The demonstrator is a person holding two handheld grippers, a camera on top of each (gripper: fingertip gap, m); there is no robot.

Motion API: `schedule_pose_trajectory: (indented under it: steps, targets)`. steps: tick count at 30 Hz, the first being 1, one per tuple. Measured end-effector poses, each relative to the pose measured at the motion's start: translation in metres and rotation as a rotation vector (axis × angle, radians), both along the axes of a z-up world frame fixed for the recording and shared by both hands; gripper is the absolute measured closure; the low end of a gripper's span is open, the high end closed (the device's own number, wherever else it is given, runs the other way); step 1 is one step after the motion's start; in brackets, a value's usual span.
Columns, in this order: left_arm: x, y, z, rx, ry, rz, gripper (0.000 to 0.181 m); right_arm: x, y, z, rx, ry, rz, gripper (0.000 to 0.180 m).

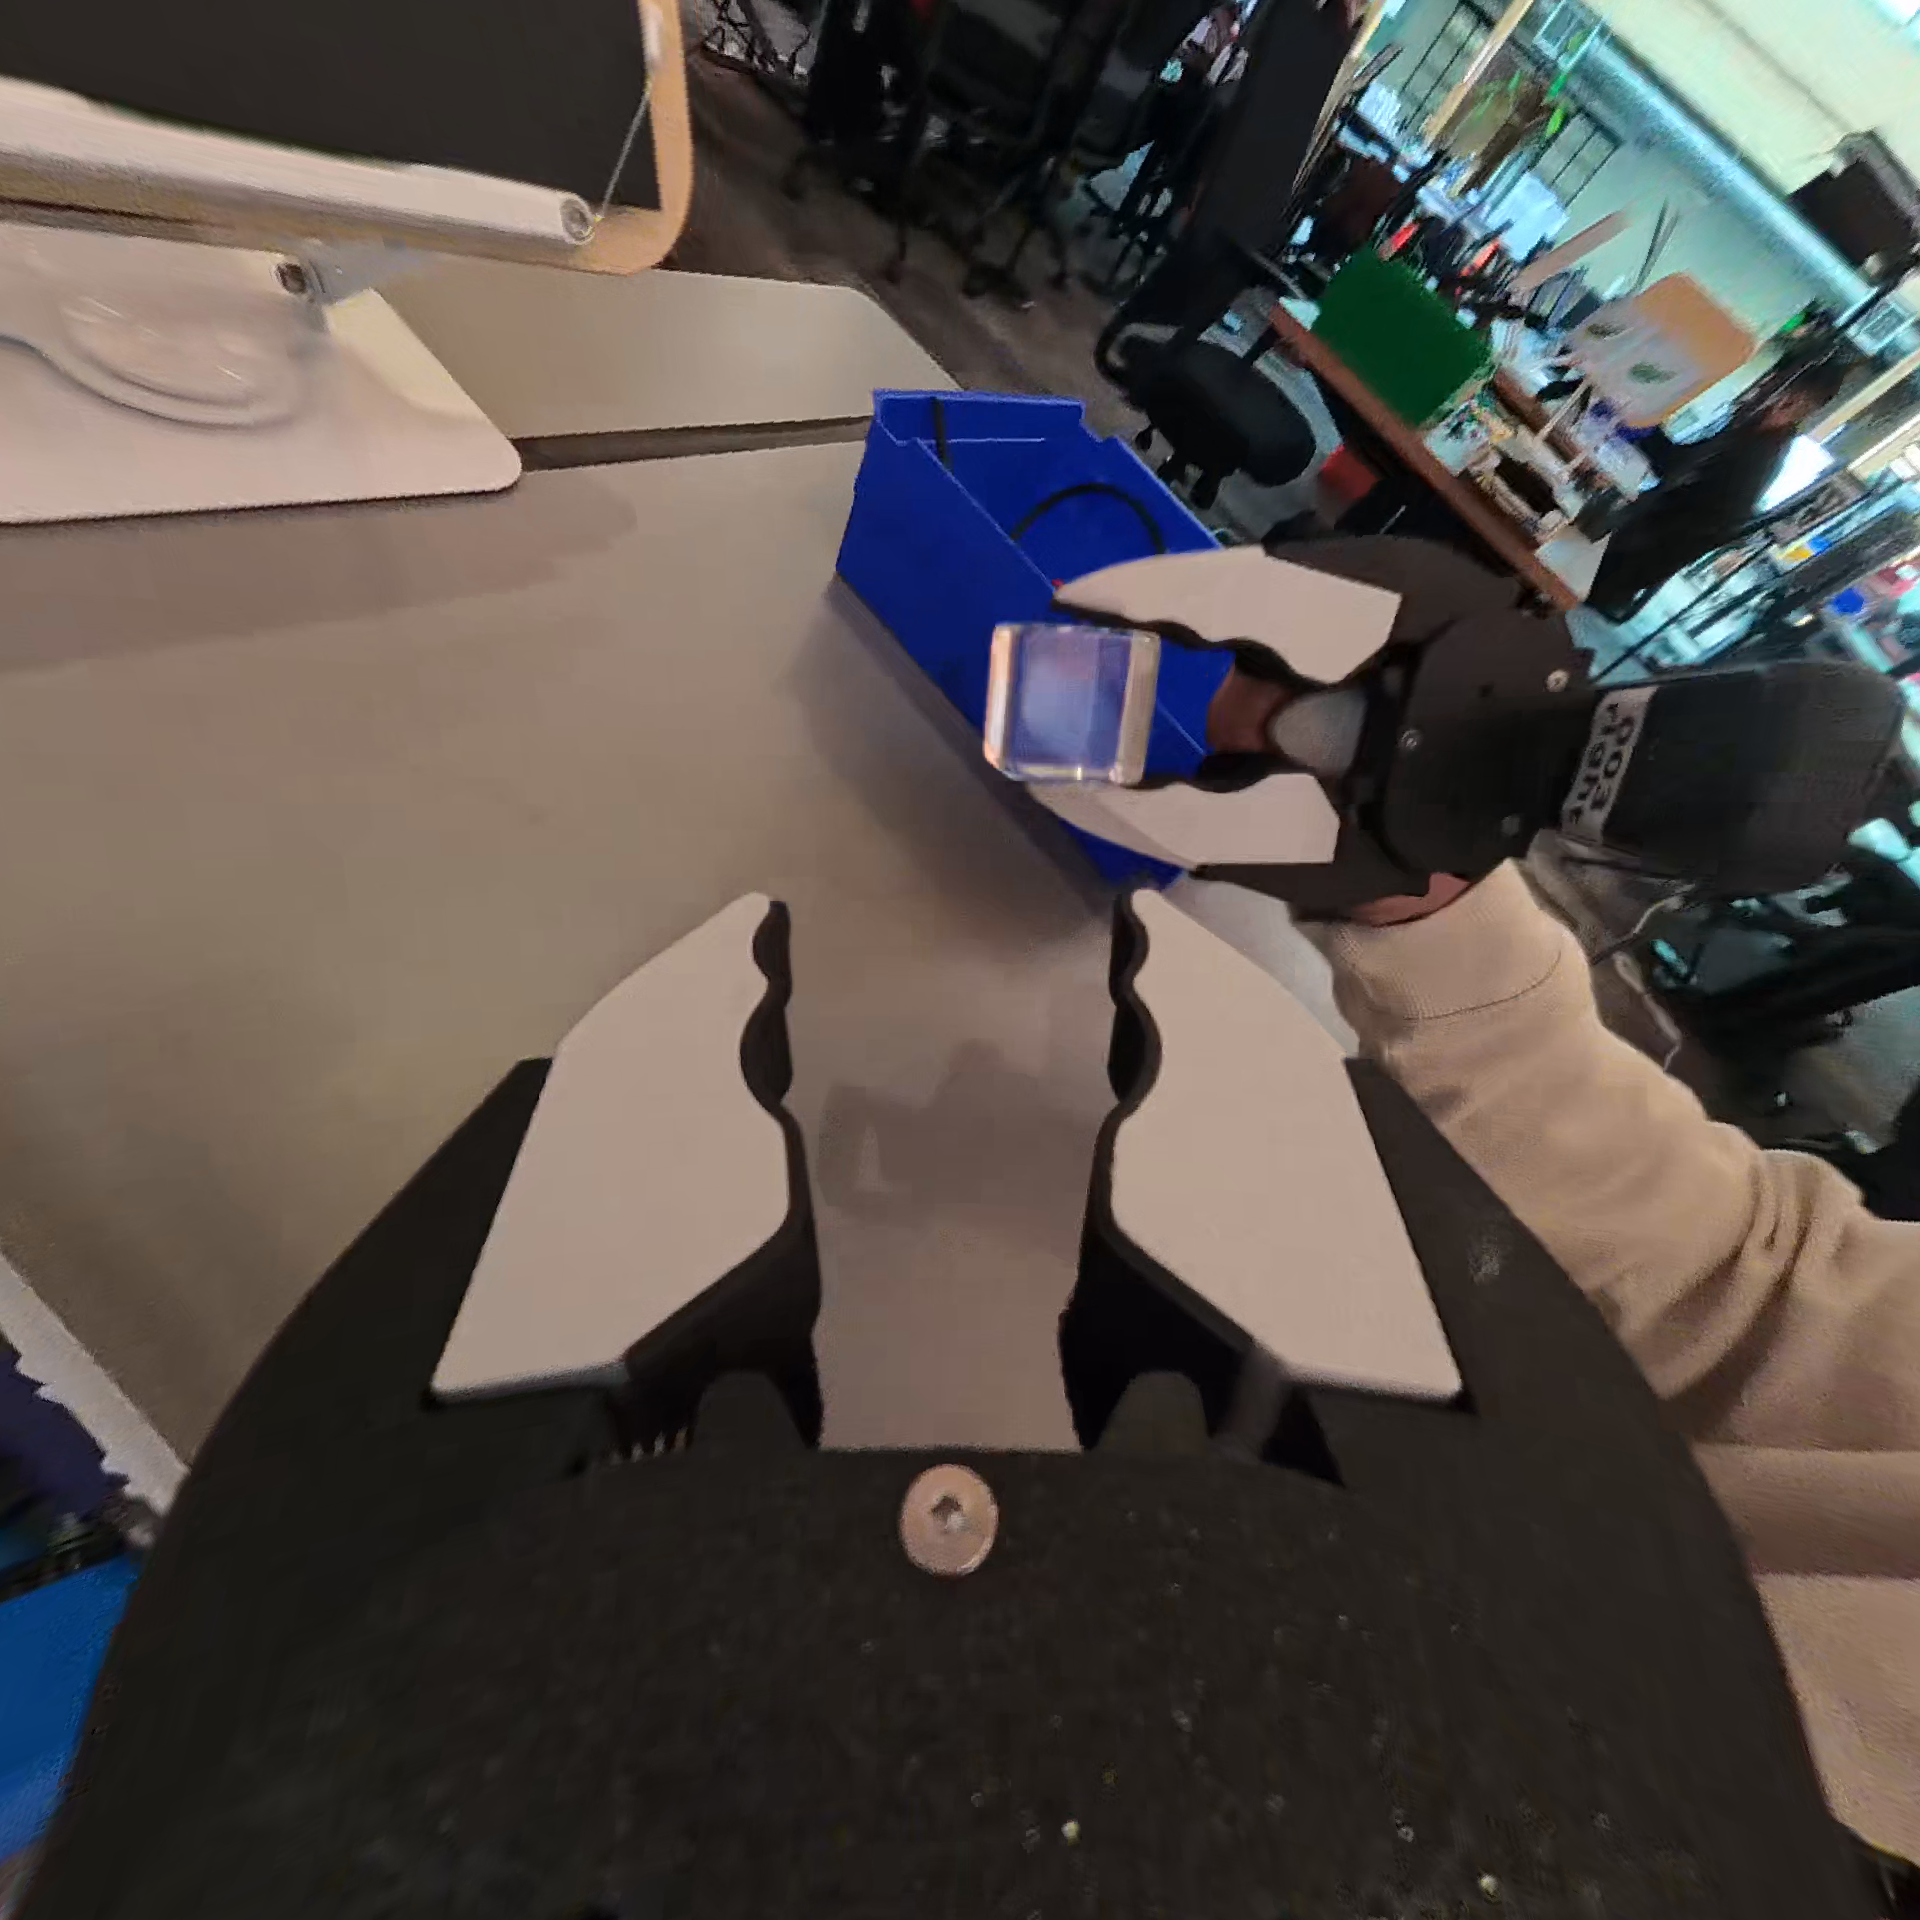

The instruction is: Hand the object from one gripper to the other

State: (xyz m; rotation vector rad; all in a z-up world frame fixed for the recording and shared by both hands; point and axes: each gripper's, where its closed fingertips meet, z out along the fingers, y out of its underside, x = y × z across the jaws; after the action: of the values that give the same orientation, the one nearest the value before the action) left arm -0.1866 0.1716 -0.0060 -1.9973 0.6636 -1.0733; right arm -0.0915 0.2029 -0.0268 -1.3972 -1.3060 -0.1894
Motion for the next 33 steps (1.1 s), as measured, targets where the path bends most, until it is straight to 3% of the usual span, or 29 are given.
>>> schedule_pose_trajectory:
  steps: [3,9,15,18,22,24,27,33]
  targets:
    - [0.013,-0.006,0.000,0.046,0.048,-0.010,0.123,-0.004,0.000,0.005,0.126,-0.110,-0.096,0.134]
    - [0.034,-0.007,-0.019,0.157,0.132,-0.022,0.124,-0.041,-0.016,0.012,0.292,-0.255,-0.115,0.134]
    - [0.039,-0.010,-0.019,0.142,0.047,-0.064,0.122,-0.056,-0.024,0.009,0.289,-0.282,-0.113,0.135]
    - [0.042,-0.012,-0.022,0.169,0.058,-0.084,0.137,-0.065,-0.030,0.008,0.277,-0.266,-0.089,0.134]
    - [0.041,-0.014,-0.023,0.197,0.076,-0.117,0.137,-0.066,-0.033,0.008,0.284,-0.247,-0.087,0.134]
    - [0.041,-0.015,-0.027,0.190,0.081,-0.148,0.137,-0.066,-0.039,0.000,0.143,-0.165,-0.056,0.131]
    - [0.034,-0.011,-0.031,0.218,0.086,-0.162,0.136,-0.058,-0.047,-0.002,-0.027,-0.073,0.017,0.107]
    - [0.020,-0.013,-0.031,0.252,0.019,-0.219,0.137,-0.018,-0.047,0.005,-0.351,0.204,0.078,0.105]
